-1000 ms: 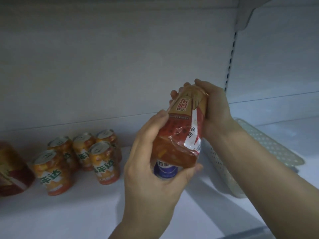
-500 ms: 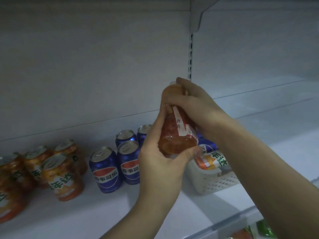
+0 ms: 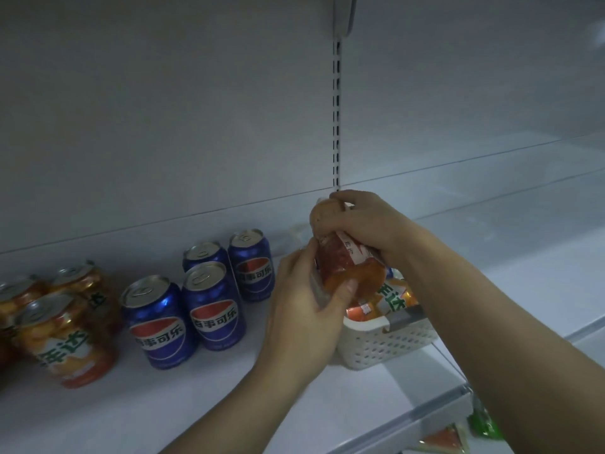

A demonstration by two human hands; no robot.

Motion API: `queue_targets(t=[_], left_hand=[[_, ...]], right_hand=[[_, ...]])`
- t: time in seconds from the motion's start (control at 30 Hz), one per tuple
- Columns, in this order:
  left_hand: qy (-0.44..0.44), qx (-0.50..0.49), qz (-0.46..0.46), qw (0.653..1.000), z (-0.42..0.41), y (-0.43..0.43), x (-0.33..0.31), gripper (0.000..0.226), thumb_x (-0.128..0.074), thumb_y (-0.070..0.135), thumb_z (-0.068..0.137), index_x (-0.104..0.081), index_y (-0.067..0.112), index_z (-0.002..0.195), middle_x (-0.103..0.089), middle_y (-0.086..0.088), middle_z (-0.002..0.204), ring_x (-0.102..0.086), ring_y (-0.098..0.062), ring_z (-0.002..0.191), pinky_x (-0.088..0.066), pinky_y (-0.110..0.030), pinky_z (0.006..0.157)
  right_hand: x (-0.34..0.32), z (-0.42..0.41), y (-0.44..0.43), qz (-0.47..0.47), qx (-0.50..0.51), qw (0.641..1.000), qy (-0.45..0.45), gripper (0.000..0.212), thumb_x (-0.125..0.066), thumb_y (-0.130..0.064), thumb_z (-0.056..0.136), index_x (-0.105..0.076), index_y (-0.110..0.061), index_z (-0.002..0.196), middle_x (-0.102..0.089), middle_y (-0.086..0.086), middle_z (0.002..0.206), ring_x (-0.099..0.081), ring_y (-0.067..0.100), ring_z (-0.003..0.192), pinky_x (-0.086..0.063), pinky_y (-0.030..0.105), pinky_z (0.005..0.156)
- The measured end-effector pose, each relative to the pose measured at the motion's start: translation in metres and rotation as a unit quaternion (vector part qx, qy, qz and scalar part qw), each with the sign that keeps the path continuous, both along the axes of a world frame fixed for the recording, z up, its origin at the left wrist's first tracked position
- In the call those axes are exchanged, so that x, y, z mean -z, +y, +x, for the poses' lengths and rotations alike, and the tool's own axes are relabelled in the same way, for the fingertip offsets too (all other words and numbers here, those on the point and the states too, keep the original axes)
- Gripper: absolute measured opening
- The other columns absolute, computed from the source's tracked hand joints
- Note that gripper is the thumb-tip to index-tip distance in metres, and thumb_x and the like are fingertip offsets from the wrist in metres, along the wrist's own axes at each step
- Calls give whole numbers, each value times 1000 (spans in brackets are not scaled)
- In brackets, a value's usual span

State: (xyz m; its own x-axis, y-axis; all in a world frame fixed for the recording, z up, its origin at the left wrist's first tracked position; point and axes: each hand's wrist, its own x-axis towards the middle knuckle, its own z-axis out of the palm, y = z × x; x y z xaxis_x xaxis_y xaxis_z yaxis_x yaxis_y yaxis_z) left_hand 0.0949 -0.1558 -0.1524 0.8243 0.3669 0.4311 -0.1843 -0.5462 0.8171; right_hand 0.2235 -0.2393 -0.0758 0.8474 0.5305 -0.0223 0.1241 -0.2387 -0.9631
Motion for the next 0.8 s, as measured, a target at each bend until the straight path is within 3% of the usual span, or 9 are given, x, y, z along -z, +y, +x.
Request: queue_targets(t=[0.07, 0.17, 0.23, 0.47, 0.6, 0.73, 0.8], left_hand=[[6, -4, -1, 1000, 2, 0, 4, 53, -70, 44, 89, -34, 67, 121, -39, 35, 123, -42, 24, 113, -37, -6, 88], [-2, -20, -12, 1000, 3, -2, 10, 46, -70, 46, 88, -47, 55, 127, -43, 33, 127, -47, 11, 120, -49, -23, 99], [-13, -32, -22, 999, 3, -4, 13, 49, -69, 47, 85, -51, 46, 131, -48, 29, 130, -48, 10, 122, -50, -29, 101], [-9, -41, -55, 998, 1, -8, 10, 52, -78, 32, 84, -44, 60, 112, -52, 36, 118, -42, 29, 111, -38, 1, 82], [-27, -41, -91, 995, 2, -11, 8, 52, -79, 25, 83, -50, 54, 115, -54, 40, 110, -42, 34, 104, -33, 10, 77], [-56, -33, -87, 994, 1, -13, 2, 54, -80, 26, 84, -50, 60, 113, -57, 40, 114, -45, 29, 111, -35, 8, 82], [-59, -36, -71, 995, -1, -13, 0, 55, -80, 26, 84, -49, 62, 112, -55, 44, 114, -45, 27, 113, -35, 7, 83]], right_hand=[[1, 5, 2, -27, -10, 1000, 13, 60, -78, -9, 83, -56, -12, 139, -73, 6, 98, -74, 18, 83, -62, 24, 64], [5, 10, 6, -95, -31, 995, 9, 33, -79, -18, 81, -66, -17, 111, -73, 12, 110, -74, 29, 96, -63, 45, 89], [7, 11, 10, -130, -29, 991, -12, 32, -78, -26, 77, -65, -26, 107, -70, 6, 119, -71, 27, 103, -59, 46, 96], [10, 11, 3, -156, -23, 984, -83, 65, -76, -38, 83, -57, -27, 145, -59, 1, 138, -59, 25, 120, -53, 43, 102], [11, 11, 2, -173, 1, 974, -146, 60, -70, -41, 88, -57, -25, 144, -58, -1, 136, -54, 20, 115, -48, 29, 83], [15, 10, -2, -114, 10, 991, -75, 39, -62, -28, 96, -64, -22, 135, -66, 4, 128, -65, 23, 112, -57, 44, 97], [19, 9, -1, -127, 21, 987, -98, 36, -58, -31, 98, -65, -25, 132, -68, 5, 125, -67, 24, 109, -58, 46, 96]])
